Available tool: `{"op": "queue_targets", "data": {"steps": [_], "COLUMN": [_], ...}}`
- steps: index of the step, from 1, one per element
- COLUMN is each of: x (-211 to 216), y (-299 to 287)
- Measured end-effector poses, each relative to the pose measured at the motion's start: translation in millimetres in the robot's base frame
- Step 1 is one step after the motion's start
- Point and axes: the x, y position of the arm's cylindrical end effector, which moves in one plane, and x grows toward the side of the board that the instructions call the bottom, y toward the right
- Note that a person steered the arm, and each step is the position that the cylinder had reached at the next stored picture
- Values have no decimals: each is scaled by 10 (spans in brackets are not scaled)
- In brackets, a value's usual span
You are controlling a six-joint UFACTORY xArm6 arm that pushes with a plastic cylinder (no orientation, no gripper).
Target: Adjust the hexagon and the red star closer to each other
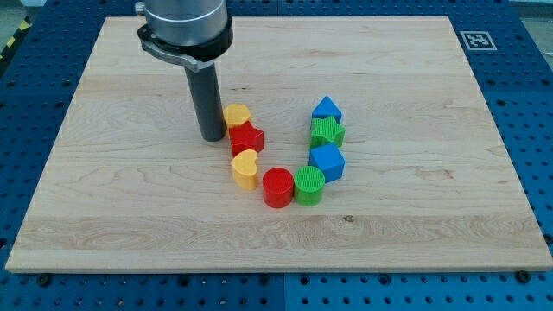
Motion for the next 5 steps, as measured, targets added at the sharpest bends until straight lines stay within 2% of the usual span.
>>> {"op": "queue_targets", "data": {"steps": [3,5], "x": [-150,5], "y": [0,-96]}}
